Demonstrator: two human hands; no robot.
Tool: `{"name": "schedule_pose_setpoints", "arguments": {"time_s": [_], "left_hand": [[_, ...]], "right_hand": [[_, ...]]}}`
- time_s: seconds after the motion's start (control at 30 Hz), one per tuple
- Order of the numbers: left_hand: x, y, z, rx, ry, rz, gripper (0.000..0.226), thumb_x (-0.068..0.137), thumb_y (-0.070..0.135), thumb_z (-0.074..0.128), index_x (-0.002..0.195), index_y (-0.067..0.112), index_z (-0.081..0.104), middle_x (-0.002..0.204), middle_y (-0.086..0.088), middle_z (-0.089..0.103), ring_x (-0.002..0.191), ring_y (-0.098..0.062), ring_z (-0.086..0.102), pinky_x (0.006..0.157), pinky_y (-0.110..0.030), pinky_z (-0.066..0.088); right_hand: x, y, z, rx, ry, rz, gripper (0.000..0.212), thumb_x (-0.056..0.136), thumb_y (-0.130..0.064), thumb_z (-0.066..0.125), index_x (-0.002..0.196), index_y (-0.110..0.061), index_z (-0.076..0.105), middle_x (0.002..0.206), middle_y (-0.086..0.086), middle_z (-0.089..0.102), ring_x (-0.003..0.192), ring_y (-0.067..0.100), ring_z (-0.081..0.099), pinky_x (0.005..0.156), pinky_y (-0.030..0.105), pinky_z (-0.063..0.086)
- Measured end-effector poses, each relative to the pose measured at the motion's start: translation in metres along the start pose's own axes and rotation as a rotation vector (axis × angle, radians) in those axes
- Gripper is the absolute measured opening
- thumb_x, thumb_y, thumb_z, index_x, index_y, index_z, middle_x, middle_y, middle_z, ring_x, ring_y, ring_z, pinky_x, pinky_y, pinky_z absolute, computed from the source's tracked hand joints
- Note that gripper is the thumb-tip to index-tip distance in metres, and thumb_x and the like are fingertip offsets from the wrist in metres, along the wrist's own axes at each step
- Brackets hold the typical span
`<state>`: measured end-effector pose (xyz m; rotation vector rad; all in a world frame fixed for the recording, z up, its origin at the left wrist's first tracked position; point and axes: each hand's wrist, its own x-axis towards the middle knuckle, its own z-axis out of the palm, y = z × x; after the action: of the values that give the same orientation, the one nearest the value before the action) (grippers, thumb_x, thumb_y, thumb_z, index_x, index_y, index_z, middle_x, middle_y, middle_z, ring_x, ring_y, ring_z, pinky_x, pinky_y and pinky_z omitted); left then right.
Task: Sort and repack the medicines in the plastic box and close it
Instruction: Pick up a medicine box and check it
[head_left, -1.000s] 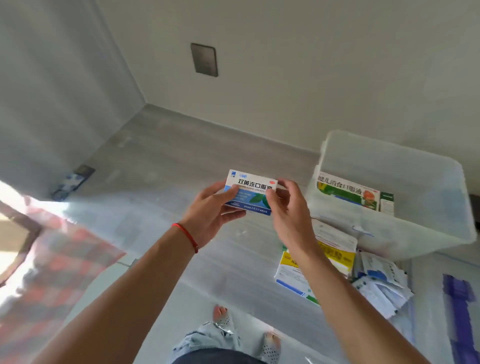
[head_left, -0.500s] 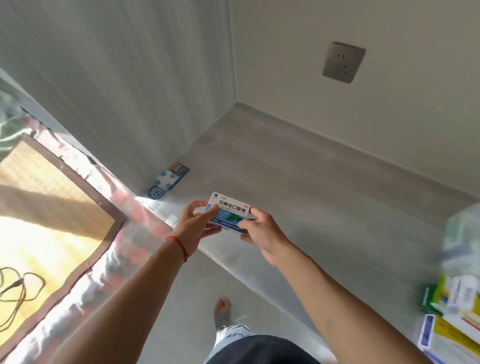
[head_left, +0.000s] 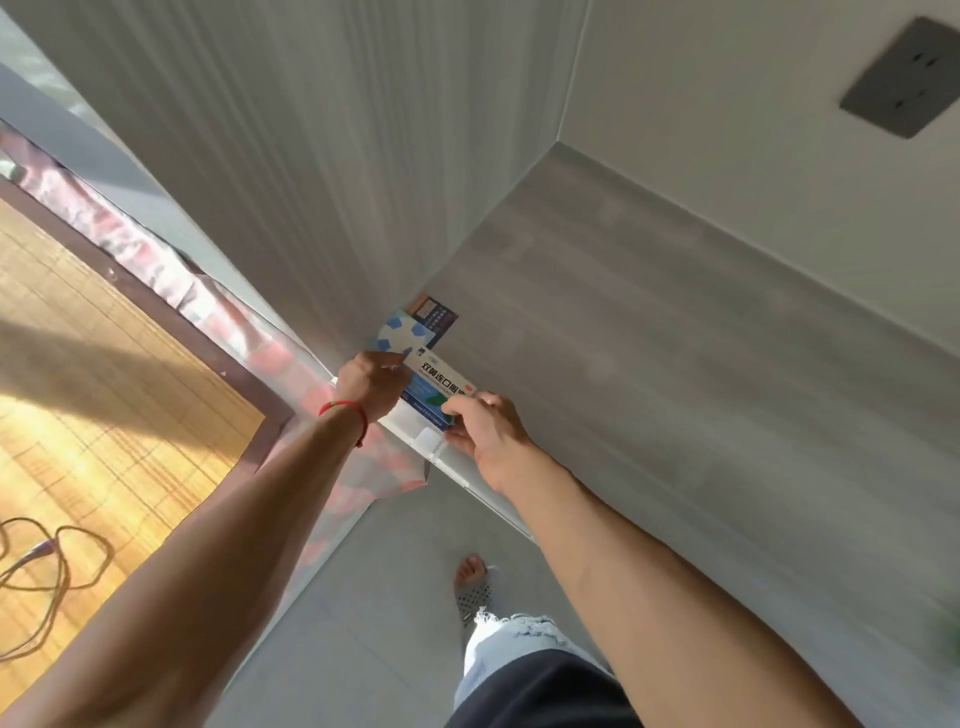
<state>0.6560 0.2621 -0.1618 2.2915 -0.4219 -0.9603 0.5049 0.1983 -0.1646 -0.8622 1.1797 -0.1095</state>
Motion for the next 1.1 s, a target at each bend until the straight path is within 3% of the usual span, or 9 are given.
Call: {"name": "schedule_pose_setpoints", "arguments": {"time_s": [0.1,0.23,0.33,0.43,0.57,0.63,0.83,1.0,1.1], "left_hand": [[0.008,-0.006,-0.004,-0.029,0.03,-0.026,0.031,0.092,0.018,0.062,0.121,0.016,0.072,0.113,-0.011,0.074,0.084,-0.031,0.075,0.085,-0.042,0.061],[0.007,-0.008,-0.005,0.014,0.07,0.001,0.024,0.09,0.017,0.064,0.111,0.015,0.074,0.118,-0.012,0.072,0.094,-0.032,0.07,0.087,-0.041,0.06],[-0.009,0.002,0.009,0.247,0.273,0.182,0.03,0.087,0.016,0.058,0.114,0.018,0.07,0.123,-0.012,0.067,0.112,-0.034,0.053,0.089,-0.03,0.041],[-0.044,0.03,0.038,0.243,0.311,0.373,0.037,0.082,0.011,0.06,0.117,0.017,0.068,0.125,-0.014,0.061,0.115,-0.035,0.046,0.091,-0.027,0.031],[-0.097,0.071,0.096,0.233,0.157,0.586,0.038,0.079,0.008,0.062,0.116,0.017,0.067,0.123,-0.009,0.063,0.115,-0.031,0.047,0.087,-0.02,0.025],[-0.123,0.09,0.131,0.236,0.053,0.656,0.037,0.079,0.006,0.062,0.115,0.015,0.067,0.12,-0.008,0.065,0.112,-0.029,0.052,0.091,-0.024,0.031],[-0.219,0.136,0.255,0.221,-0.254,0.808,0.04,0.081,0.003,0.059,0.118,0.016,0.064,0.119,-0.005,0.065,0.114,-0.025,0.055,0.095,-0.042,0.047],[-0.307,0.166,0.368,0.303,-0.424,0.909,0.039,0.082,0.008,0.062,0.12,0.021,0.063,0.122,-0.002,0.062,0.119,-0.021,0.051,0.096,-0.035,0.046],[-0.355,0.184,0.433,0.362,-0.517,0.922,0.041,0.082,0.01,0.065,0.121,0.021,0.063,0.121,-0.001,0.062,0.118,-0.021,0.053,0.097,-0.033,0.046]], "right_hand": [[0.004,-0.007,0.002,-0.019,-0.027,0.006,0.031,0.088,-0.005,0.067,0.119,-0.001,0.069,0.106,0.017,0.072,0.083,0.027,0.065,0.08,0.036,0.062],[-0.003,-0.017,-0.012,-0.07,-0.114,0.021,0.028,0.094,-0.005,0.061,0.121,0.004,0.067,0.096,0.021,0.066,0.083,0.03,0.062,0.083,0.043,0.057],[-0.019,-0.02,-0.036,-0.114,-0.126,-0.015,0.016,0.098,-0.008,0.059,0.112,-0.004,0.066,0.095,0.018,0.067,0.086,0.032,0.066,0.084,0.045,0.055],[-0.038,-0.017,-0.073,-0.098,-0.036,-0.071,0.02,0.099,-0.004,0.059,0.118,-0.005,0.064,0.101,0.019,0.07,0.091,0.032,0.067,0.079,0.038,0.056],[-0.073,-0.01,-0.143,-0.095,0.048,-0.143,0.025,0.101,-0.003,0.055,0.124,0.001,0.065,0.108,0.022,0.073,0.091,0.029,0.069,0.084,0.04,0.057],[-0.095,-0.002,-0.186,-0.08,0.115,-0.176,0.023,0.101,-0.003,0.055,0.122,-0.002,0.066,0.111,0.022,0.074,0.089,0.028,0.071,0.089,0.044,0.057],[-0.184,0.047,-0.347,-0.038,0.352,-0.256,0.023,0.099,-0.003,0.056,0.117,-0.009,0.069,0.104,0.015,0.078,0.086,0.022,0.074,0.086,0.038,0.059],[-0.262,0.108,-0.484,-0.044,0.579,-0.326,0.021,0.095,0.003,0.061,0.113,-0.002,0.069,0.098,0.022,0.076,0.077,0.024,0.07,0.072,0.031,0.054],[-0.299,0.14,-0.552,-0.163,0.727,-0.384,0.014,0.094,-0.007,0.067,0.106,-0.011,0.073,0.089,0.008,0.077,0.077,0.019,0.074,0.075,0.031,0.058]]}}
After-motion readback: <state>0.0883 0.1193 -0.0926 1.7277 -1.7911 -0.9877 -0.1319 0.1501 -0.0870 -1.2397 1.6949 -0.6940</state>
